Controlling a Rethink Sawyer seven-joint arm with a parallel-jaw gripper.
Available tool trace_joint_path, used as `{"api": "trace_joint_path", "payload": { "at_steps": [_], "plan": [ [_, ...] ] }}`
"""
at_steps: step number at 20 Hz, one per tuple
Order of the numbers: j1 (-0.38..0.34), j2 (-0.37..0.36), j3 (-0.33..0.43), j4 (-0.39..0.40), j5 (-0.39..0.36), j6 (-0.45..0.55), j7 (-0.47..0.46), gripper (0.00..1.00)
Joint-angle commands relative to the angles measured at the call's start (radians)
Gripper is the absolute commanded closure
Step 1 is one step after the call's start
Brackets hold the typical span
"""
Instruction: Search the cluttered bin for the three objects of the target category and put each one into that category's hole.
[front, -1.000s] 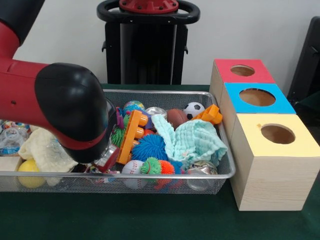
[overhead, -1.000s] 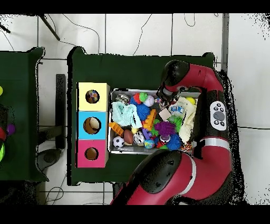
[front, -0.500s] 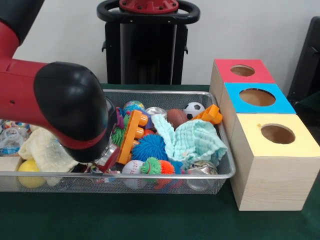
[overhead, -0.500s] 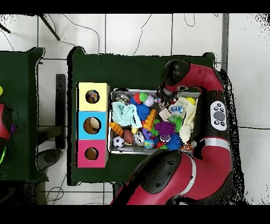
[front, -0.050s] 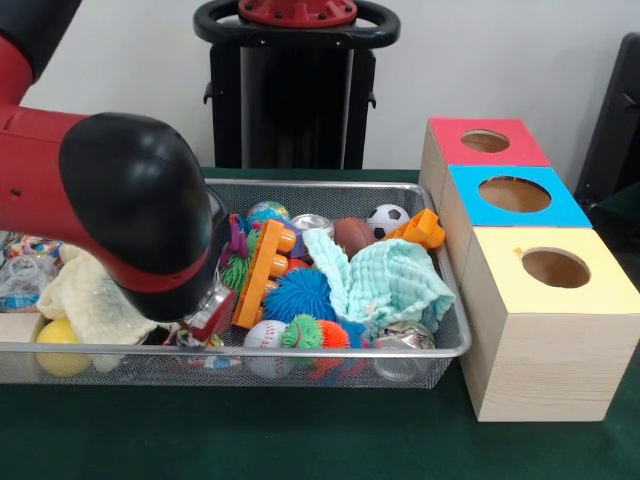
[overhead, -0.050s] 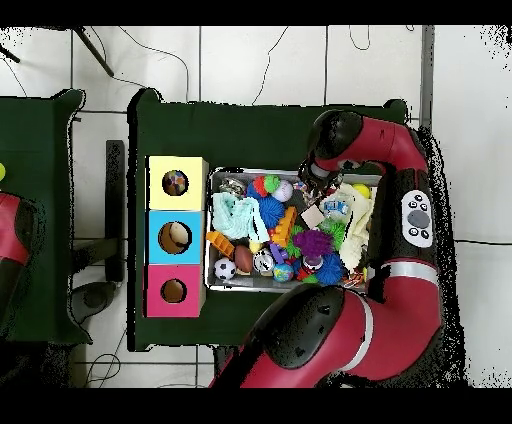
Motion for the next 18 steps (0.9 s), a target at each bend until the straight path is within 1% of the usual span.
{"api": "trace_joint_path", "payload": {
  "at_steps": [1, 3, 4, 7, 11, 14, 15, 16, 18],
  "plan": [
    [0.005, -0.089, 0.039, 0.122, -0.014, -0.11, -0.244, 1.0],
    [0.006, -0.127, 0.026, 0.179, -0.036, -0.237, -0.235, 1.0],
    [0.008, -0.14, 0.021, 0.195, -0.045, -0.276, -0.225, 1.0],
    [0.007, -0.155, 0.017, 0.216, -0.054, -0.324, -0.207, 1.0],
    [0.013, -0.149, 0.024, 0.199, -0.064, -0.312, -0.188, 1.0],
    [0.016, -0.154, 0.028, 0.215, -0.047, -0.275, -0.164, 1.0],
    [0.008, -0.153, 0.039, 0.23, -0.028, -0.256, -0.169, 1.0],
    [-0.002, -0.157, 0.054, 0.256, -0.012, -0.262, -0.184, 1.0],
    [0.001, -0.178, 0.051, 0.298, -0.009, -0.295, -0.163, 1.0]
  ]
}}
